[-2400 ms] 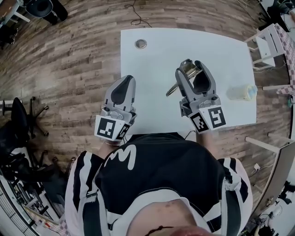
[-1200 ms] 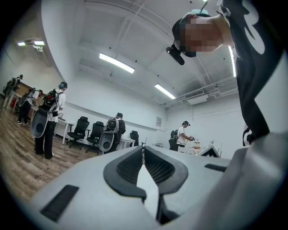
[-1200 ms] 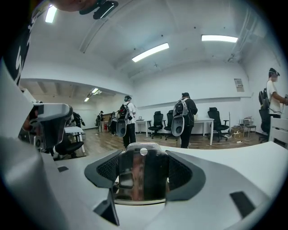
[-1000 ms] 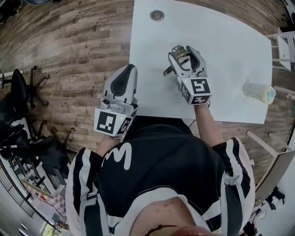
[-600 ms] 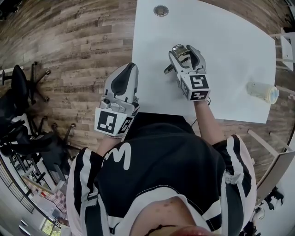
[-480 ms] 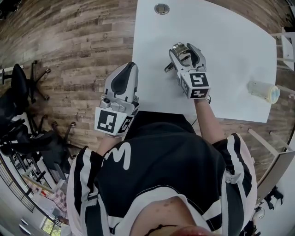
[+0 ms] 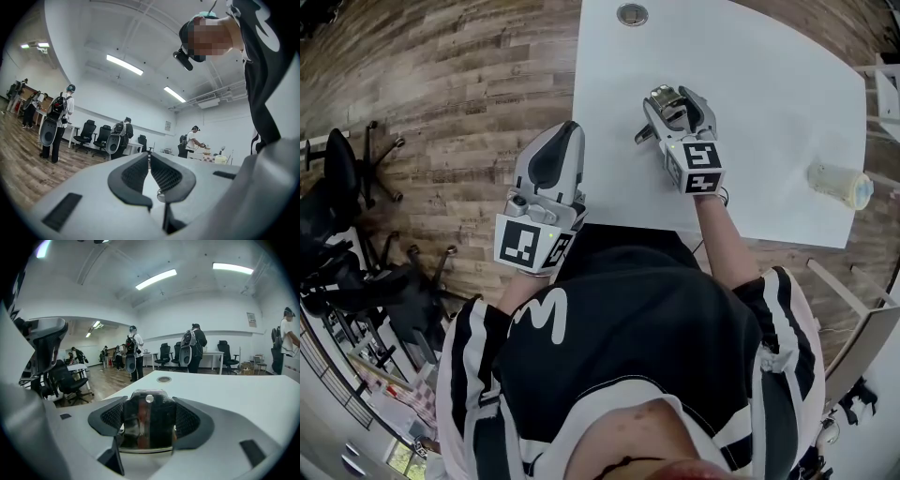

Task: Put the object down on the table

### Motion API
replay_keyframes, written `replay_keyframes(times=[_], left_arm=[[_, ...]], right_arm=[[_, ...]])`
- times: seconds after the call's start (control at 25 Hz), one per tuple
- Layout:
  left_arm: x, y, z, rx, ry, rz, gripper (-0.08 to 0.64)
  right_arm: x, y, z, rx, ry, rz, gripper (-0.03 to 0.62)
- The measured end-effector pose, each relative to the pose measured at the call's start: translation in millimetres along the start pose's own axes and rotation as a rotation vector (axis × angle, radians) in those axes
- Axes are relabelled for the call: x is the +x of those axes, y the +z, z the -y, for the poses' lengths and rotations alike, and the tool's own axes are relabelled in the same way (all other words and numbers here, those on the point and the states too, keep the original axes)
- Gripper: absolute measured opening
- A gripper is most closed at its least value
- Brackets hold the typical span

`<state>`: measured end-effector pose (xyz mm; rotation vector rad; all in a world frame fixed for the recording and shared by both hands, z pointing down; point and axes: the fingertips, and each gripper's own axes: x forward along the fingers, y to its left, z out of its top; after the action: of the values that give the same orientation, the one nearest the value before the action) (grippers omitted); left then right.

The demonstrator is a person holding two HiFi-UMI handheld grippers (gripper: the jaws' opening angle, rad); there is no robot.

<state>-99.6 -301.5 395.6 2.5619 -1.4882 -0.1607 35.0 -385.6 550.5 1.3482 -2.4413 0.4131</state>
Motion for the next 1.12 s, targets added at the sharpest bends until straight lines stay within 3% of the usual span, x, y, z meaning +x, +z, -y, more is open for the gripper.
replay_keyframes(times=[0.6, 1.12], left_arm=[[-6.7, -0.8, -6.7, 0.0, 0.009, -0.009, 0.018], [-8.1, -2.9, -2.0, -0.008, 0.004, 0.0, 0.018]], right_arm=[[11.0, -12.5, -2.7, 0.01, -0.005, -0.021, 0.31], [19.8, -25.6, -9.8, -0.079, -0.02, -0.124, 0.31]])
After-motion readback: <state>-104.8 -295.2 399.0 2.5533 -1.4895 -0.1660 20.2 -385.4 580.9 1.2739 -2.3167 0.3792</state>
